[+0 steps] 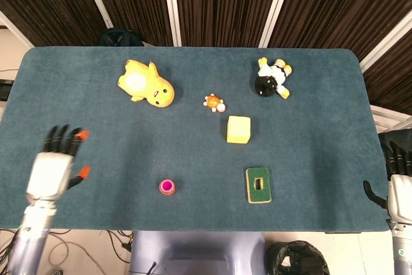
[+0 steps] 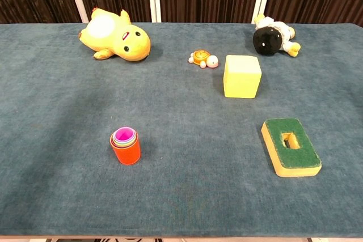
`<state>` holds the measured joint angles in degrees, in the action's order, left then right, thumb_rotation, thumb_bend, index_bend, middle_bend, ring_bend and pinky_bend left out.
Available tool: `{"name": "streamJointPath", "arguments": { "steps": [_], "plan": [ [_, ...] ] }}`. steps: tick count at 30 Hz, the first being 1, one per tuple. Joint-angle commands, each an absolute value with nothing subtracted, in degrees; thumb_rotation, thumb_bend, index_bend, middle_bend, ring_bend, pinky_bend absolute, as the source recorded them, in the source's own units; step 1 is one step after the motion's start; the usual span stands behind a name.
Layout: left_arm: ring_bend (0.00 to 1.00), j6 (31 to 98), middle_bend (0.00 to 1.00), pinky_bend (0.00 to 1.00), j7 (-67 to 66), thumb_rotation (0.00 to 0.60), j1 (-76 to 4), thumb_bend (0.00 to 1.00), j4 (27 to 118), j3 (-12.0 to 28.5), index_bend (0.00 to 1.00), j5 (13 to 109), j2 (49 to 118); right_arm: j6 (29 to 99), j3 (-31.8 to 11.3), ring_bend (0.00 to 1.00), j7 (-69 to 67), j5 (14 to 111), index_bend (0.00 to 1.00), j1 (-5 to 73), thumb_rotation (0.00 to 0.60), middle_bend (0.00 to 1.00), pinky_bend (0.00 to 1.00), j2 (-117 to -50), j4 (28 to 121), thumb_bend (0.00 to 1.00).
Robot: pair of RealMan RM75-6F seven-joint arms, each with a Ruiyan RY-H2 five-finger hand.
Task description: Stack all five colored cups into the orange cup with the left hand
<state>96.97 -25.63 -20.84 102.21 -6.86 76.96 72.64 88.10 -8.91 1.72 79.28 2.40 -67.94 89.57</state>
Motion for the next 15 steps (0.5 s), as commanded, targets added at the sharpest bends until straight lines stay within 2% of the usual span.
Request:
{"name": "streamJointPath", "arguments": {
  "steps": [1, 6, 15],
  "plan": [
    [0.01, 100.01, 0.09, 0.03, -18.65, 0.600, -15.48, 0.22, 95.16, -7.53, 0.10, 75.27, 74.32, 88.17, -8.71, 0.07, 1.71, 79.78, 0.07, 2.44, 0.600, 0.05, 0.00, -67.87, 89.61, 0.37],
    [0.00, 98.94, 0.08, 0.03, -12.05, 0.600, -13.70, 0.21, 92.93, -6.23, 0.07, 73.92, 74.11, 87.75, -8.06, 0.07, 1.15, 81.15, 0.07, 2.73, 0.600, 0.05, 0.00, -67.65, 89.28, 0.37],
    [0.00, 99.32, 0.08, 0.03, -9.25, 0.600, -12.16, 0.21, 91.75, -4.46, 0.07, 75.00, 73.18, 87.58, -6.49, 0.07, -0.42, 85.16, 0.07, 3.44, 0.600, 0.05, 0.00, -67.47, 87.98, 0.37]
  ]
}}
